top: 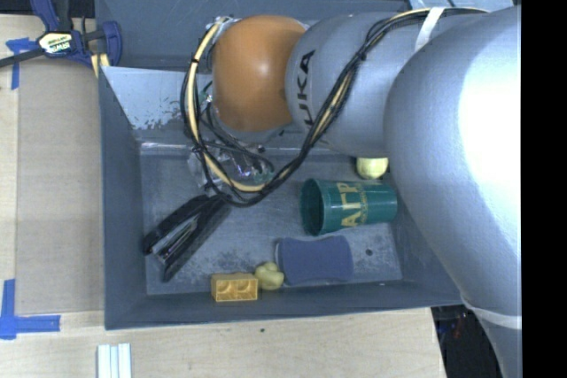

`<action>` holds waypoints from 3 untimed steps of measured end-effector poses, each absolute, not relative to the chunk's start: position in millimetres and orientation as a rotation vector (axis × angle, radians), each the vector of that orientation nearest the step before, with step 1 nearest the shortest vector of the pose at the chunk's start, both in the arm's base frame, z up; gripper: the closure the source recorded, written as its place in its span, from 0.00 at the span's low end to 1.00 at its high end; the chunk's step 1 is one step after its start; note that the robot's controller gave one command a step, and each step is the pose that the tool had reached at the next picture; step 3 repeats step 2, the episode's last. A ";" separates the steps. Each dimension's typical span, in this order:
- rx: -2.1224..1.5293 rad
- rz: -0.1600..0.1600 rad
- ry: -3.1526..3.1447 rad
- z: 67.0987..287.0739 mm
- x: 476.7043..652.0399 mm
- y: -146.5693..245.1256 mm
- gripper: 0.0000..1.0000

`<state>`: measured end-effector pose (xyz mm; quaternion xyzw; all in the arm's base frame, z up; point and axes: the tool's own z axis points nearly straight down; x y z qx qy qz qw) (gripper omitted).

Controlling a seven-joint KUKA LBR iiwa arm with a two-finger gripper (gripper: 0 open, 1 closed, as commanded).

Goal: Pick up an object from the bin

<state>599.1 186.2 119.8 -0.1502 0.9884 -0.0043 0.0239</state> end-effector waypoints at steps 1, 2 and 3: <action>-0.884 -0.021 2.964 94.3 609.0 208.3 1.00; -0.862 -0.020 2.966 93.8 619.0 228.4 1.00; -0.862 -0.020 2.966 93.8 619.0 228.4 1.00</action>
Offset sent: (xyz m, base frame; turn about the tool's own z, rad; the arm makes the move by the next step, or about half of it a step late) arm 0.0244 0.0543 -0.0239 -0.2030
